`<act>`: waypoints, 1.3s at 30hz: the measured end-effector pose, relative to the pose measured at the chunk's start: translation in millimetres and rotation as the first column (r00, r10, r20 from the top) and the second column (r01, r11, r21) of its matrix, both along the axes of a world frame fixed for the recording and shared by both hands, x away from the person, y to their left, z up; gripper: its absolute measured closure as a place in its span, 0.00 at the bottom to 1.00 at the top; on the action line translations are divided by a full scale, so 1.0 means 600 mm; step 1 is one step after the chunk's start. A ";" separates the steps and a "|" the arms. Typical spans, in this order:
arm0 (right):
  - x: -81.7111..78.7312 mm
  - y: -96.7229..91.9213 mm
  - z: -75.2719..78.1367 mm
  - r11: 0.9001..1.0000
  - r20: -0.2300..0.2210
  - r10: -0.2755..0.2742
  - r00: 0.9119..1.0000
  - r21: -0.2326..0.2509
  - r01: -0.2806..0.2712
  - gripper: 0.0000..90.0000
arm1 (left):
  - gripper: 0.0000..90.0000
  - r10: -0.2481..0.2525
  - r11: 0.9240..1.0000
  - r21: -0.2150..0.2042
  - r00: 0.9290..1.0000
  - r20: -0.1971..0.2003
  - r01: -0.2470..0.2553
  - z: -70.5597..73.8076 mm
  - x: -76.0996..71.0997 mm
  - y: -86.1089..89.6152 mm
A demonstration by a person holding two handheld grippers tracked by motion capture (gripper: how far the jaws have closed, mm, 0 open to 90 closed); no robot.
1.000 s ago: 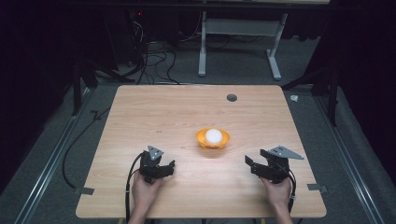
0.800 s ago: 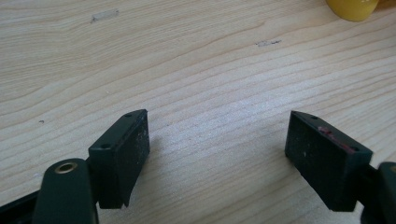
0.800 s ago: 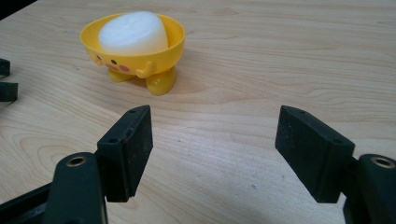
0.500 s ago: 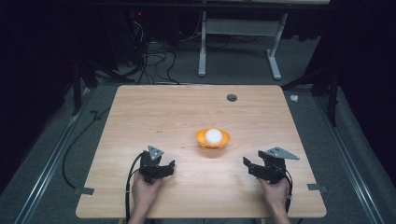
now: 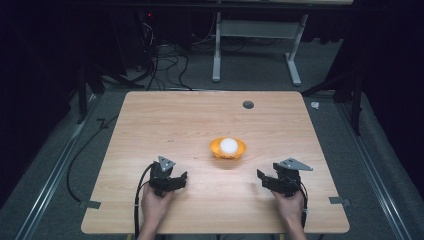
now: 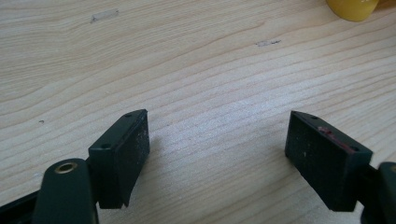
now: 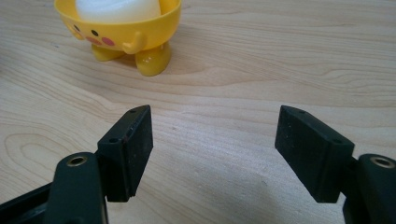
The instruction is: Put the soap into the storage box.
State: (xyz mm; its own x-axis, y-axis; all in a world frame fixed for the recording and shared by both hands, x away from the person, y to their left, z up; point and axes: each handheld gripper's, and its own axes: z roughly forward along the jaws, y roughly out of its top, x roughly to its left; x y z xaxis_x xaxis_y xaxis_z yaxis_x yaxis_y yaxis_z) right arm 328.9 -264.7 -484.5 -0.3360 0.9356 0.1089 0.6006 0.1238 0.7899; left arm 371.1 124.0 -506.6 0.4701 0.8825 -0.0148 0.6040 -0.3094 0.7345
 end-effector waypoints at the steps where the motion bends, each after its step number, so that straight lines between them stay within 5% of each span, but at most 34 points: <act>1: 0.001 0.000 -0.001 1.000 0.001 -0.001 1.000 -0.005 0.001 0.32 | 0.25 0.000 1.000 0.000 1.000 0.000 0.000 0.000 0.000 0.000; 35: 0.017 0.028 -0.028 0.989 -0.028 -0.030 0.999 -0.145 0.025 0.32 | 0.25 -0.001 1.000 0.001 1.000 0.000 0.001 0.000 0.000 0.000; 39: 0.021 0.034 -0.030 0.986 -0.057 -0.013 0.998 -0.170 0.003 0.31 | 0.25 -0.001 1.000 0.000 1.000 0.000 0.001 0.000 -0.001 0.000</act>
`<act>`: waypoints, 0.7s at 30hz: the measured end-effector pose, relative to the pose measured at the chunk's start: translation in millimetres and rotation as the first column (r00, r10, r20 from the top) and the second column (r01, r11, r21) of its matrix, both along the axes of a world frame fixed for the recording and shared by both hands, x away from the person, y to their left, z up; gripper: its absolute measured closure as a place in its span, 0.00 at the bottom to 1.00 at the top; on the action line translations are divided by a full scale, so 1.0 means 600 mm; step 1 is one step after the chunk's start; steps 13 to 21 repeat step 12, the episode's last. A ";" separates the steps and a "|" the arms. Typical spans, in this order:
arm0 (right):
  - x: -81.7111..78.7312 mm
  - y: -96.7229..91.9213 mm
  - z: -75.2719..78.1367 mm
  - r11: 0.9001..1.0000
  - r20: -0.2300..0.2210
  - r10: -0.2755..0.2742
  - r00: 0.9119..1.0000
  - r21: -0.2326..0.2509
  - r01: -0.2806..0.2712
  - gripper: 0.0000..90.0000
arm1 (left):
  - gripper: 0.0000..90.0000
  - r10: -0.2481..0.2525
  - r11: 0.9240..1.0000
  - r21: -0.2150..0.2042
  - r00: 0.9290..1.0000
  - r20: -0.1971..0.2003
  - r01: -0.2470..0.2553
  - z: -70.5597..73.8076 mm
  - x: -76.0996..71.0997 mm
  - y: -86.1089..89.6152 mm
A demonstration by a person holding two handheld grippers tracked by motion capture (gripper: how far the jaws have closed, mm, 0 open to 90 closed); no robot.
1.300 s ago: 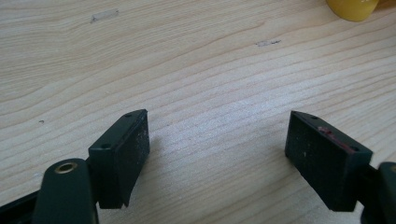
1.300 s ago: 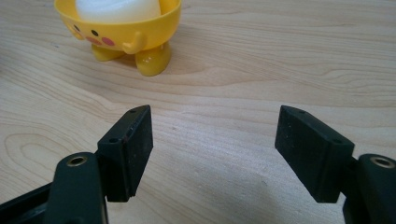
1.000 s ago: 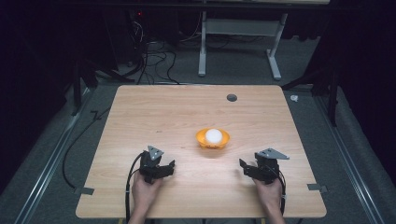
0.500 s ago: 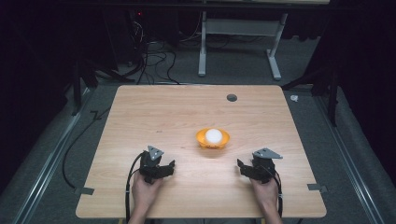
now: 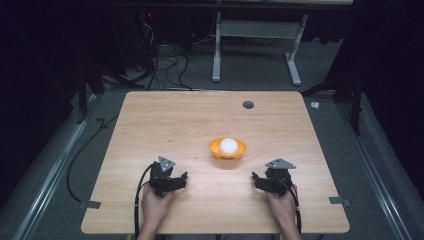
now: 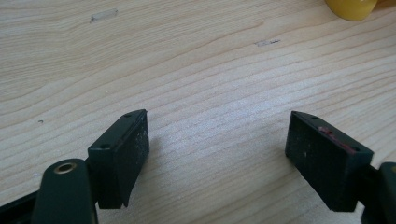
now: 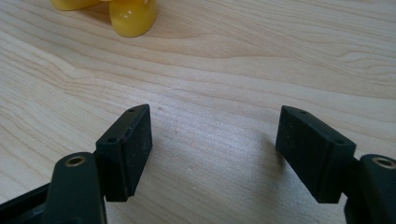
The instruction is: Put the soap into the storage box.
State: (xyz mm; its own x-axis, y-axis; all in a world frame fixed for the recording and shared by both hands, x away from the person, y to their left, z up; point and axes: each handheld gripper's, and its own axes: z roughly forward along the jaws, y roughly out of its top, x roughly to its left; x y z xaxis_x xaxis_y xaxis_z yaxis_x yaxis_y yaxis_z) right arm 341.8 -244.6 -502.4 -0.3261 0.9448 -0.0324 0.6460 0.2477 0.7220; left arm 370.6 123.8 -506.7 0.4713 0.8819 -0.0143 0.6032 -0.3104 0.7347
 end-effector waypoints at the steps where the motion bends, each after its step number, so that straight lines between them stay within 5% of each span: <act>1: 0.001 -0.003 0.000 1.000 -0.011 0.003 1.000 0.020 -0.003 0.30 | 0.25 0.000 1.000 0.000 1.000 0.000 0.000 0.000 0.000 0.000; 21: 0.001 -0.005 0.000 0.999 -0.011 0.031 0.999 0.015 -0.031 0.30 | 0.25 0.001 1.000 0.000 1.000 0.000 -0.001 0.000 0.000 0.000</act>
